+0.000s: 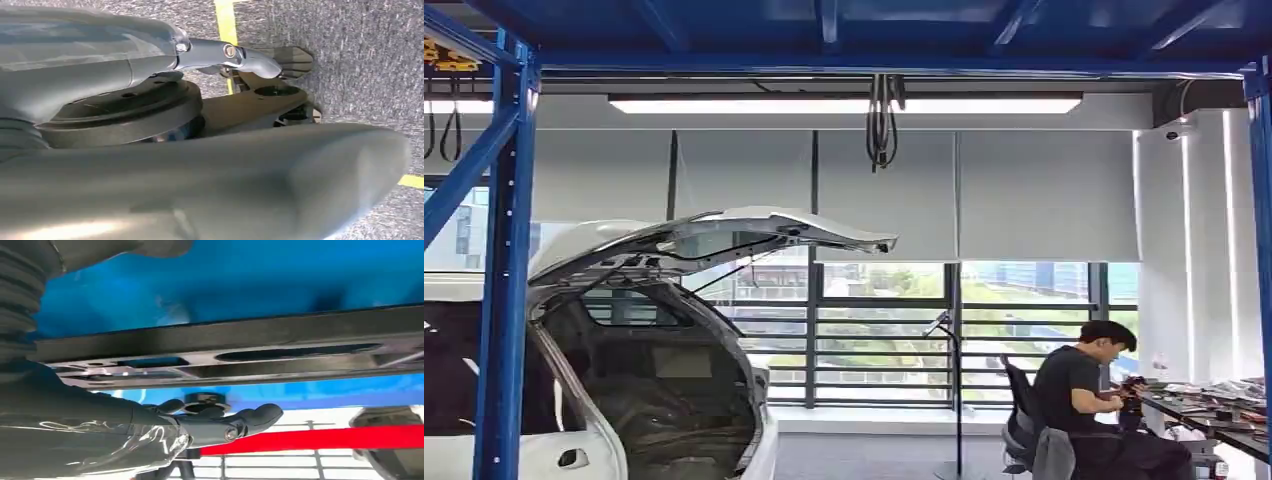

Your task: Take the parts from the cabinet and place them on the table.

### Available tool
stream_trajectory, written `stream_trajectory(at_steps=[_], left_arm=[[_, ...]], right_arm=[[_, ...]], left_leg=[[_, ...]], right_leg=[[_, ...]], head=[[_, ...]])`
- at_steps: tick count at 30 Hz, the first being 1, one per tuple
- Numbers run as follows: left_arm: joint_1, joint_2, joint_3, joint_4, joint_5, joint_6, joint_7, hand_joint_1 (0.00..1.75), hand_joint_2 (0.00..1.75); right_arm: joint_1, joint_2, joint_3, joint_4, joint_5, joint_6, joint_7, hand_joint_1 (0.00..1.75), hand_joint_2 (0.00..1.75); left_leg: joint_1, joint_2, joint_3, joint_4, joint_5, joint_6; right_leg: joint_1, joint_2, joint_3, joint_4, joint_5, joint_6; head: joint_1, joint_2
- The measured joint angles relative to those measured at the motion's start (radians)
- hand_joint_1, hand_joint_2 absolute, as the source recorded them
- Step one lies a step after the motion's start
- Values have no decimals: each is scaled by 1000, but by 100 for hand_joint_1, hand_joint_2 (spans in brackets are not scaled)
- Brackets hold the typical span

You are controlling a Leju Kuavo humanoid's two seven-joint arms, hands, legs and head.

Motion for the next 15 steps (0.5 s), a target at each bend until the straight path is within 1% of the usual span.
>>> stream_trajectory(at_steps=[4,5,6,11,15], left_arm=[[0,0,4,0,-17,0,-1,0,0],[-1,0,6,0,-19,0,-1,0,0],[-1,0,8,0,-21,0,-1,0,0],[-1,1,11,0,-32,-4,-6,0,0],[-1,2,18,0,-33,-6,-9,0,0]], right_arm=[[-12,13,-33,52,80,-32,22,0,175],[-17,17,-42,64,93,-32,27,10,175],[-24,20,-47,76,100,-32,27,175,175],[-51,22,-71,142,113,-17,21,175,175],[-79,22,-85,188,131,-37,6,175,175]], left_leg=[[0,0,0,0,0,0],[0,0,0,0,0,0],[0,0,0,0,0,0],[0,0,0,0,0,0],[0,0,1,0,0,0]], right_leg=[[0,0,0,0,0,0],[0,0,0,0,0,0],[0,0,0,0,0,0],[0,0,0,0,0,0],[0,0,0,0,0,0]], head=[[0,0],[0,0],[0,0],[0,0],[0,0]])
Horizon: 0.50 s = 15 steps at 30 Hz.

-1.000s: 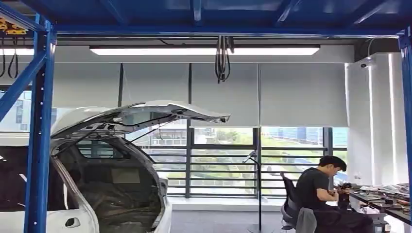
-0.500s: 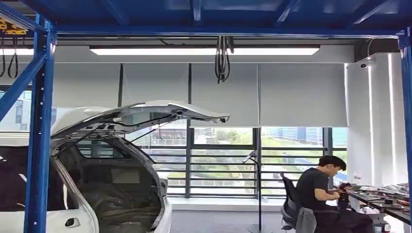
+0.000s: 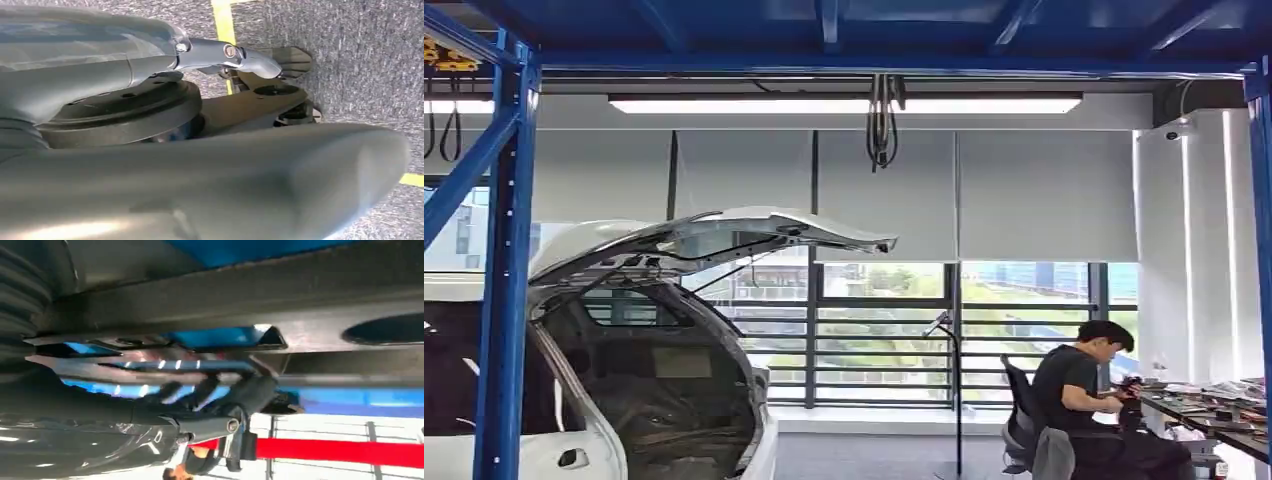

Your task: Take the parts from the cabinet and place them on the table.

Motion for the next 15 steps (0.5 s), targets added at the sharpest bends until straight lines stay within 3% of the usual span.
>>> stream_trajectory(at_steps=[9,15], left_arm=[[0,0,8,0,-13,-3,-16,0,0],[2,0,8,0,-48,9,-100,0,0]], right_arm=[[10,5,-10,25,29,-27,-12,175,175],[86,5,-45,-71,71,-66,3,175,175]], left_leg=[[0,0,0,0,0,0],[0,0,-1,0,0,0]], right_leg=[[0,0,0,0,0,0],[0,-1,-1,0,0,0]], head=[[0,0],[0,0]])
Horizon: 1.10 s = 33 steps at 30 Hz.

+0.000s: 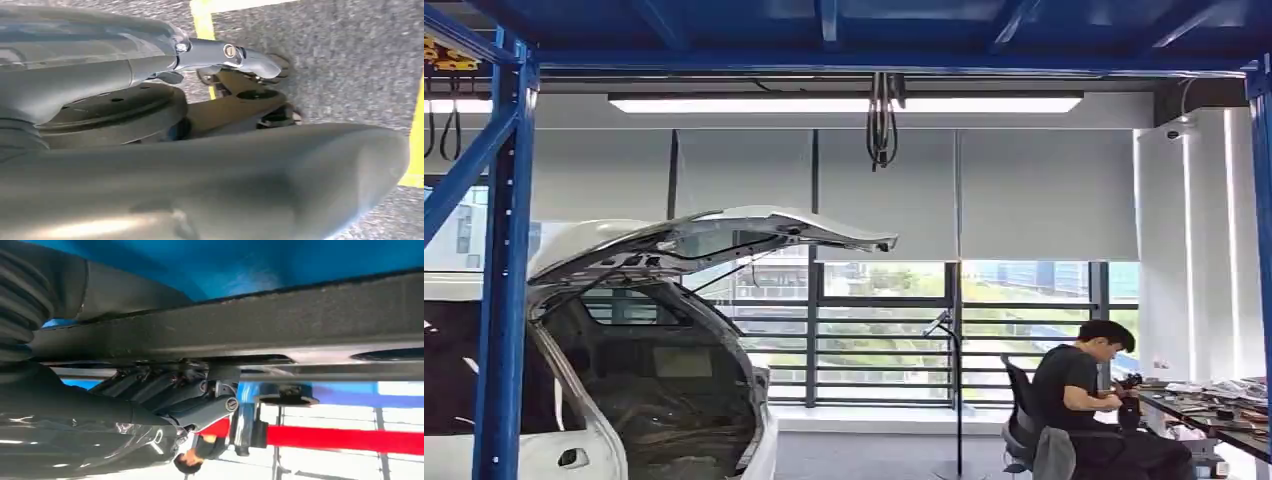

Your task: Take the parts from the cabinet and place them on the table.

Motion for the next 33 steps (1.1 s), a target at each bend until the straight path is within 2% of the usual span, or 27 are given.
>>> stream_trajectory(at_steps=[3,12,18,21,25,30,33], left_arm=[[0,0,0,0,-8,-7,-21,0,0],[0,0,0,0,-24,-6,-21,0,0],[2,0,0,0,-39,-9,-35,0,0],[2,0,5,0,-31,-13,-31,0,0],[5,0,36,0,1,-34,-65,0,0],[6,0,64,0,7,-40,-88,0,0],[6,0,76,0,-5,-40,-90,0,0]], right_arm=[[46,0,-21,-82,11,-4,-3,175,175],[123,10,-66,-343,-1,-10,-21,175,175],[170,15,-120,-486,-46,-46,-22,175,175],[188,40,-169,-544,-184,-6,-24,175,175],[233,83,-250,-605,-317,-8,-47,175,175],[328,187,-367,-689,-612,32,-146,175,175],[376,265,-435,-730,-798,102,-212,175,175]], left_leg=[[0,0,-1,0,0,0],[0,0,-1,0,0,0],[0,0,-1,0,0,0],[0,0,-1,0,0,0],[0,0,-1,0,0,0],[0,0,-2,0,0,0],[1,0,-1,-1,0,0]], right_leg=[[0,0,-1,0,0,0],[0,0,-1,0,0,0],[0,0,-1,0,0,0],[0,0,-1,0,0,0],[0,-1,-1,0,0,0],[0,-1,-1,0,0,0],[1,0,-1,0,-1,0]], head=[[0,0],[0,0],[0,0],[0,0],[0,0],[0,0],[0,0]])
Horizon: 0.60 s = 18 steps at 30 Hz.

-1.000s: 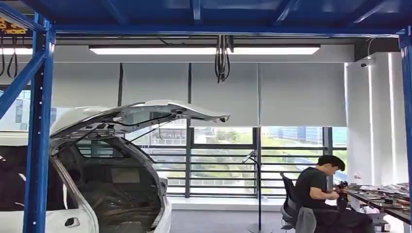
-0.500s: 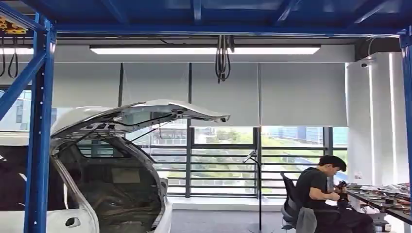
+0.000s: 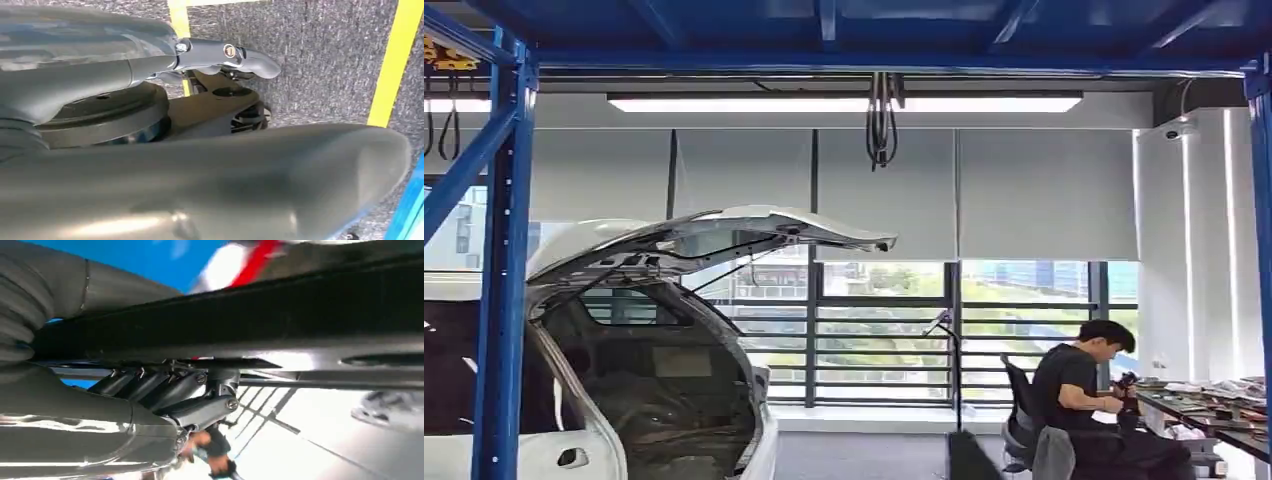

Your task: Take the parts from the cabinet and place them on the table.

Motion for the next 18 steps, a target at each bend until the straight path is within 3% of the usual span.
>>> stream_trajectory(at_steps=[6,12,14,15,16,17,18], left_arm=[[2,0,14,0,-12,1,0,0,0],[5,8,23,0,-19,1,-2,0,0],[5,10,23,0,-23,1,-2,0,0],[5,10,23,0,-27,1,-2,0,0],[3,10,23,0,-29,1,-2,0,0],[2,10,23,0,-31,2,-2,0,0],[1,10,23,0,-33,2,-2,0,0]], right_arm=[[62,90,-38,-28,-76,63,-47,175,175],[82,122,-29,-29,-77,88,-48,175,175],[84,123,-18,-29,-89,100,-47,175,175],[85,123,-15,-29,-93,104,-47,175,175],[86,122,-13,-29,-95,107,-47,175,175],[85,121,-10,-26,-95,108,-47,175,175],[84,120,-7,-24,-96,109,-47,175,175]], left_leg=[[0,0,0,0,0,0],[-5,0,-1,5,-2,5],[-8,0,0,7,2,11],[-9,0,1,1,9,19],[5,6,5,-17,22,27],[6,7,6,-22,28,32],[9,8,4,-23,29,34]], right_leg=[[0,1,0,0,0,0],[-7,0,1,-1,3,5],[-10,1,2,-3,9,12],[-10,2,4,-7,13,17],[-9,1,2,-5,3,21],[-7,0,-3,12,-23,24],[-9,1,-23,65,-64,26]], head=[[0,0],[0,0],[0,0],[0,0],[0,0],[0,0],[0,0]])
